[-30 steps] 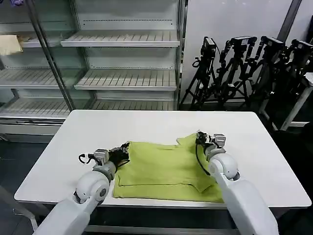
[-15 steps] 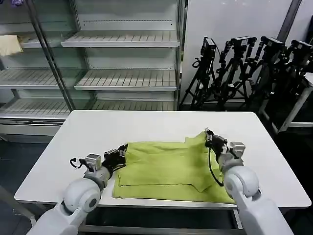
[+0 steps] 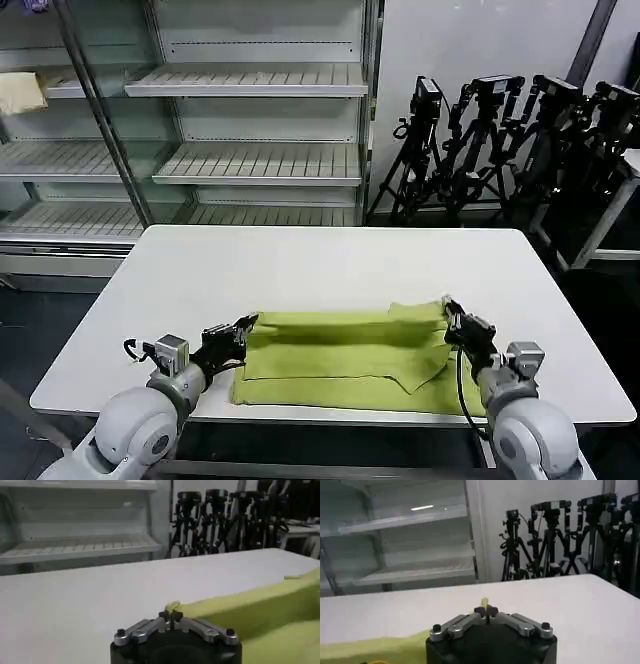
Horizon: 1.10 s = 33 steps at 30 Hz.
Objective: Fold and organize the clothes.
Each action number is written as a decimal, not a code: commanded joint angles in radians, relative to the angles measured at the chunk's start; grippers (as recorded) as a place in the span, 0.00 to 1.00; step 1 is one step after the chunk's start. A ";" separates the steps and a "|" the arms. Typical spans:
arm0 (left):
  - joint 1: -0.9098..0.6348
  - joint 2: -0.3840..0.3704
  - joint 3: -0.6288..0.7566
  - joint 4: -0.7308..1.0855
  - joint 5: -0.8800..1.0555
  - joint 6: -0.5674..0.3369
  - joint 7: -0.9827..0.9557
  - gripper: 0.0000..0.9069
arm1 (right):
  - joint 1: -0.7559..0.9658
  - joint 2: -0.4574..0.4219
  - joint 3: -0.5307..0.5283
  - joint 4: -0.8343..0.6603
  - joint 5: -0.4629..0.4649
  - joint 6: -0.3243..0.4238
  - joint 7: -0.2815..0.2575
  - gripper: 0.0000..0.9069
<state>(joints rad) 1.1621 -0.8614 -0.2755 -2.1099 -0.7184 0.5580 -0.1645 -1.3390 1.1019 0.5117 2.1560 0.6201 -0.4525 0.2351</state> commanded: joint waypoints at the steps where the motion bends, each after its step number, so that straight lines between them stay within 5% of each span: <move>1: 0.105 0.025 -0.019 -0.024 0.164 0.018 0.086 0.07 | -0.156 0.031 0.043 0.045 -0.064 -0.002 -0.014 0.00; 3: 0.108 0.021 -0.005 -0.014 0.213 0.018 0.089 0.07 | -0.162 0.041 0.036 0.032 -0.079 -0.011 -0.011 0.00; 5: 0.112 0.018 0.006 -0.002 0.294 0.018 0.110 0.18 | -0.162 0.049 0.033 0.030 -0.084 -0.036 -0.002 0.00; 6: 0.117 0.016 0.006 -0.003 0.301 0.019 0.117 0.47 | -0.162 0.052 0.031 0.031 -0.086 -0.044 -0.002 0.14; 7: 0.120 0.014 0.006 -0.004 0.300 0.019 0.114 1.00 | -0.165 0.053 0.030 0.038 -0.090 -0.050 -0.004 1.00; 16: 0.188 -0.037 -0.057 -0.090 0.271 0.018 0.003 1.00 | -0.230 0.064 0.070 0.135 -0.139 -0.011 -0.007 1.00; 27: 0.268 -0.238 -0.073 -0.141 0.036 -0.009 -0.281 1.00 | -0.355 0.117 0.161 0.256 -0.158 0.047 -0.019 1.00; 33: 0.236 -0.337 0.008 -0.102 0.100 -0.021 -0.355 1.00 | -0.368 0.132 0.155 0.265 -0.171 0.057 -0.018 1.00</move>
<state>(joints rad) 1.3850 -1.0233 -0.3309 -2.2187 -0.5949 0.5513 -0.3343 -1.6512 1.2135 0.6366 2.3722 0.4680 -0.4169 0.2207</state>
